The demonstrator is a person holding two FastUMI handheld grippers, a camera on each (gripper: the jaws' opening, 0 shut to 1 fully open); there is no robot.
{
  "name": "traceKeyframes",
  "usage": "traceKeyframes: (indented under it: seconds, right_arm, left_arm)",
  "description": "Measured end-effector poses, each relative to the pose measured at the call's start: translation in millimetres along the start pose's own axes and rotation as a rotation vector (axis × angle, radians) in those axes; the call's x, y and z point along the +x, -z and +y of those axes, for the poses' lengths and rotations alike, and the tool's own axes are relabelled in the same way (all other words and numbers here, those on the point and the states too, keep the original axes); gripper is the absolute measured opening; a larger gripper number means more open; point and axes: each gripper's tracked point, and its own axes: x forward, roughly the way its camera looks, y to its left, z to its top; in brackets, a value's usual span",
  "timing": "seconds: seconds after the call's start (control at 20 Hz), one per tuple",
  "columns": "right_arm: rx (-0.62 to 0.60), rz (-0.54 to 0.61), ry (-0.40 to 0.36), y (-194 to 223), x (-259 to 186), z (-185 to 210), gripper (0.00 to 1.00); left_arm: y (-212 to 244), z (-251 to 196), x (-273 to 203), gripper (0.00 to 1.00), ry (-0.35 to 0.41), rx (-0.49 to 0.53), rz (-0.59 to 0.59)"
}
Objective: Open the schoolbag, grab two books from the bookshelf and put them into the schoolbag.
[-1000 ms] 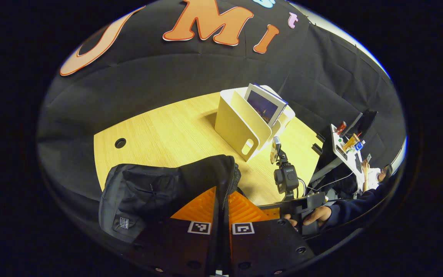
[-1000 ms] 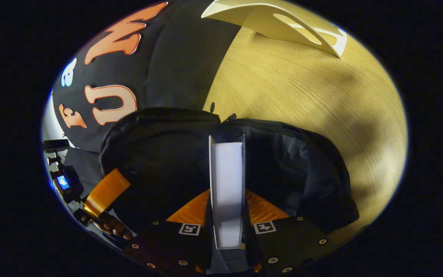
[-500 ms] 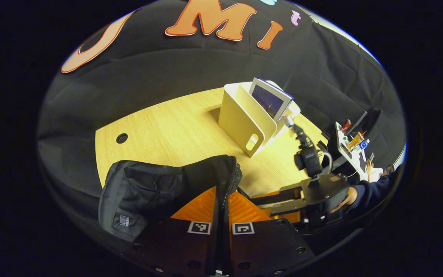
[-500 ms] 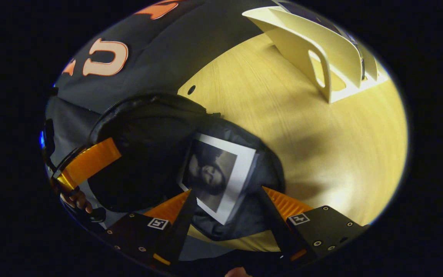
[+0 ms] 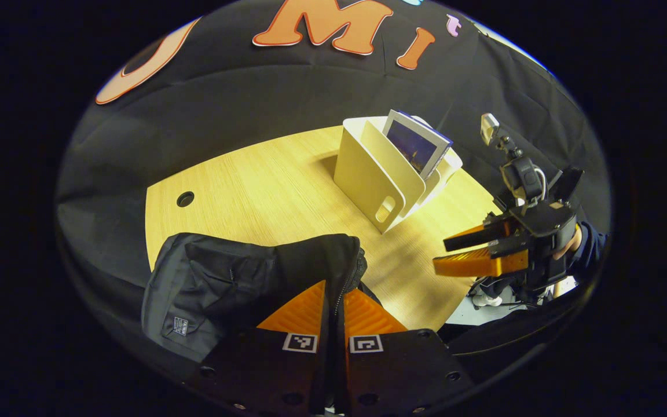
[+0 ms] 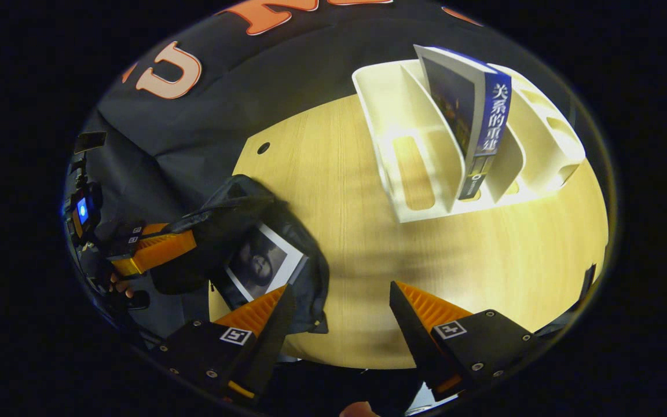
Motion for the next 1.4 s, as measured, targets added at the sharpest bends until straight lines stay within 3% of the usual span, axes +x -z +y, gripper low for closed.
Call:
traceKeyframes:
  seconds: [0.35,0.75,0.95,1.1,1.4]
  right_arm:
    - [-0.099,0.054,0.083,-19.3,-38.4,-40.2,0.98]
    - [-0.171,0.069,0.093,-76.8,-78.6,-65.9,0.98]
    - [-0.207,0.075,0.140,-110.1,-85.6,-86.9,0.98]
    - [-0.225,0.098,0.133,-132.5,-87.9,-95.6,0.98]
    - [-0.263,0.142,0.168,-175.7,-67.4,-112.1,0.98]
  left_arm:
    - [5.4,-3.6,7.8,0.06,-0.016,-0.026,0.018]
    - [12.1,-8.9,19.8,0.07,-0.030,-0.069,0.040]
    - [12.4,-10.4,25.4,0.07,-0.038,-0.105,0.048]
    - [16.1,-9.1,24.8,0.07,-0.046,-0.134,0.050]
    - [18.4,-6.8,25.4,0.06,-0.074,-0.169,0.063]
